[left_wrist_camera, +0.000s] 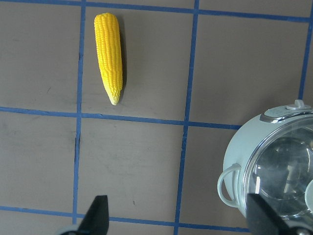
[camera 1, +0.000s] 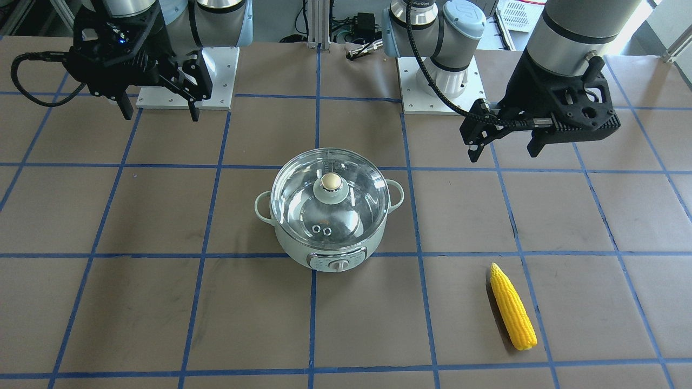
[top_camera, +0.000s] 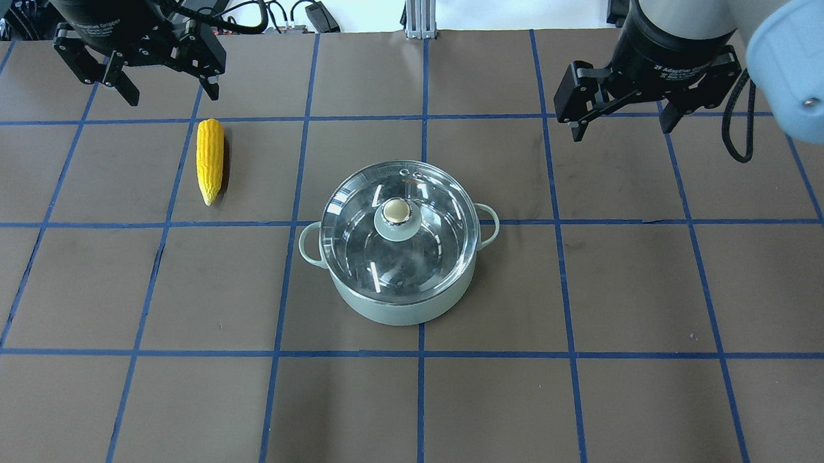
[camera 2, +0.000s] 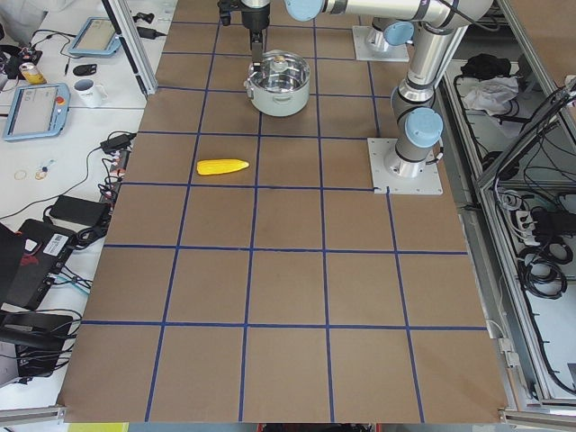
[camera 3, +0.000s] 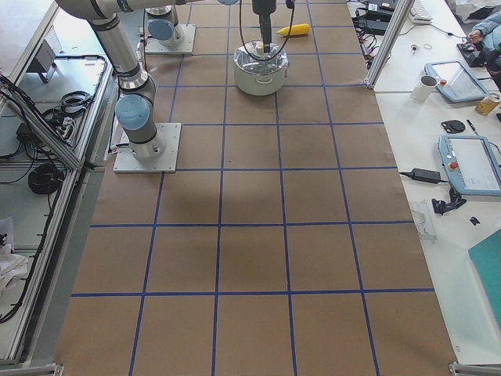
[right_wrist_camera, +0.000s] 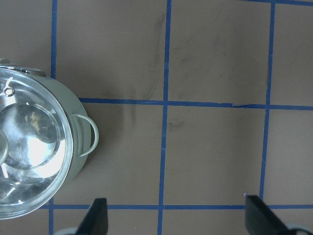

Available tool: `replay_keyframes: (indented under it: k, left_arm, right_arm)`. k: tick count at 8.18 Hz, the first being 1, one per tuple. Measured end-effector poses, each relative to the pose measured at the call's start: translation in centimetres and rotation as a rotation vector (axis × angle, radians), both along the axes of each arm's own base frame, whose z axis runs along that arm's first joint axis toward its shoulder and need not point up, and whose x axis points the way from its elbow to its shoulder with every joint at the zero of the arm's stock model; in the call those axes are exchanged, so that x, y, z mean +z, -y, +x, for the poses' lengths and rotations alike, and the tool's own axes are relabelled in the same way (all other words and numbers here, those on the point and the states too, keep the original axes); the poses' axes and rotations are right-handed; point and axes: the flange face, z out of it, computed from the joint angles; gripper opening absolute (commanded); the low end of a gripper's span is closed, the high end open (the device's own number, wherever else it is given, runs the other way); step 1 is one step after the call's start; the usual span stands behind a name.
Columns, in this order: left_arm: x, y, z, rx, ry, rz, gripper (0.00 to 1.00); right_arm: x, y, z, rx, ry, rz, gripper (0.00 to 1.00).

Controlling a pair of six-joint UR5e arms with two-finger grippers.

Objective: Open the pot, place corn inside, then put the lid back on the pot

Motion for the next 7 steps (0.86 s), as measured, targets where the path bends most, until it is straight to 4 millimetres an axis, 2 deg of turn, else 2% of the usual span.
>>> replay_keyframes:
  k: [2,4,7]
  left_arm:
    - [-0.1,0.1,0.0,-0.001,0.0,0.002,1.0]
    - [-0.1,0.2,0.1,-0.003,-0.004,0.001,1.0]
    - [-0.1,0.8,1.5,-0.104,0.003,-0.006,1.0]
  right_arm:
    - [0.2,-0.1,0.0,-0.001,0.004,-0.003,1.0]
    - [1.4,-0.5,0.0,-0.001,0.011,-0.026,1.0]
    - [3.3,-1.8,0.6,0.008,0.071,-0.053,1.0]
